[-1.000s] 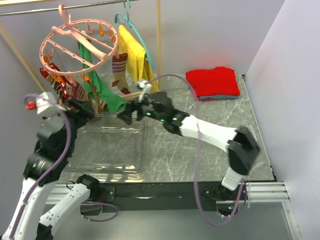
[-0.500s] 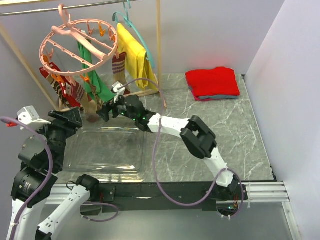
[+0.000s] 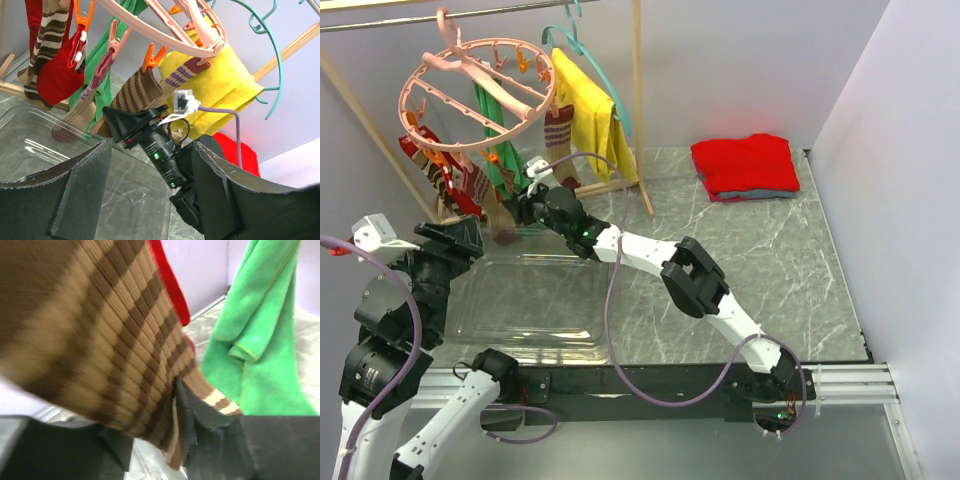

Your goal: Remove the socks clipped to the hanger

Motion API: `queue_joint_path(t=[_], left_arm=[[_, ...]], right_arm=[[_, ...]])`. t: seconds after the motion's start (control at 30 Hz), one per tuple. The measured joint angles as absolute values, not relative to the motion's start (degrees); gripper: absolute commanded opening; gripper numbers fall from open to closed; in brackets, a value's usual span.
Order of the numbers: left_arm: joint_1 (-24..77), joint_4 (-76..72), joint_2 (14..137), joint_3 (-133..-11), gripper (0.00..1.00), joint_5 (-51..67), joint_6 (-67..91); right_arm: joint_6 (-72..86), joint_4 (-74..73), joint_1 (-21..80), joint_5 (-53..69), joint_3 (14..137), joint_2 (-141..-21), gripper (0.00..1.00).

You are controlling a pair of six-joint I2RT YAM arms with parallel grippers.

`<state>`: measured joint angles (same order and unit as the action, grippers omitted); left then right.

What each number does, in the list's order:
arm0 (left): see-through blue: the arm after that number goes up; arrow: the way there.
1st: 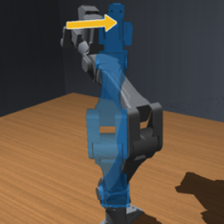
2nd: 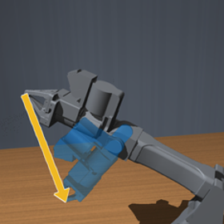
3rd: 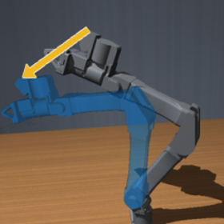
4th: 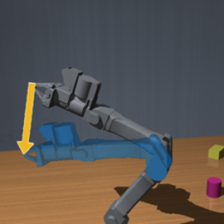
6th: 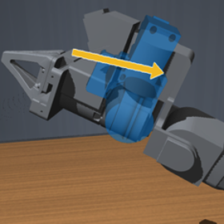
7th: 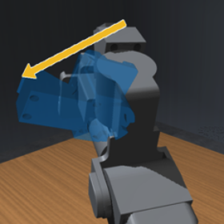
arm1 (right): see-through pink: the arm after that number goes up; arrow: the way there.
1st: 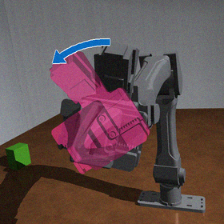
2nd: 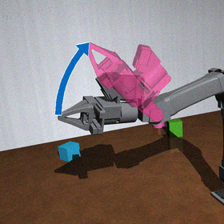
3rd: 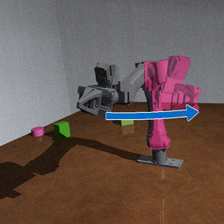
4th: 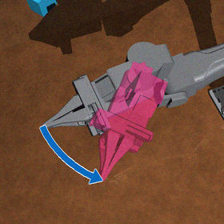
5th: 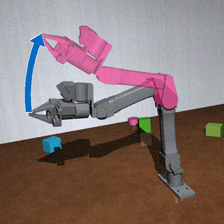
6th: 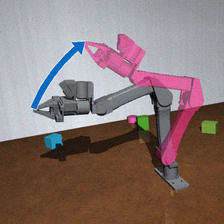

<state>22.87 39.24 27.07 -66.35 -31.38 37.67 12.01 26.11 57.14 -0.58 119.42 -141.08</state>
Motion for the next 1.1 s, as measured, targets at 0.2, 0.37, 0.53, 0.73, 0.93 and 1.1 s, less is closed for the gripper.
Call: queue_joint_path(t=[0.2,0.37,0.53,0.73,0.93,1.1], left_arm=[[22.87,39.75,27.4,-67.59,0.73,-32.77,37.41],[22.87,40.14,31.77,-71.7,0.75,-33.47,37.21],[22.87,40.64,38.26,-74.24,0.76,-32.82,37.3],[22.87,40.58,44.51,-75.7,0.75,-31.14,38.0],[22.68,40.99,51.29,-82.74,0.76,-30.41,39.42],[21.78,41.23,56.38,-87.99,0.72,-29.26,41.19]], right_arm=[[11.0,24.97,57.56,-1.26,114.34,-137.51,0.05],[9.5,20.8,59.24,-1.13,108.77,-130.54,0.0],[9.06,18.0,61.34,-0.58,107.59,-124.29,0.0],[8.03,12.88,61.98,0.19,107.63,-120.18,0.0],[6.31,11.09,61.93,1.43,102.74,-116.97,0.0],[5.85,11.05,61.93,2.15,100.27,-115.48,0.0]])
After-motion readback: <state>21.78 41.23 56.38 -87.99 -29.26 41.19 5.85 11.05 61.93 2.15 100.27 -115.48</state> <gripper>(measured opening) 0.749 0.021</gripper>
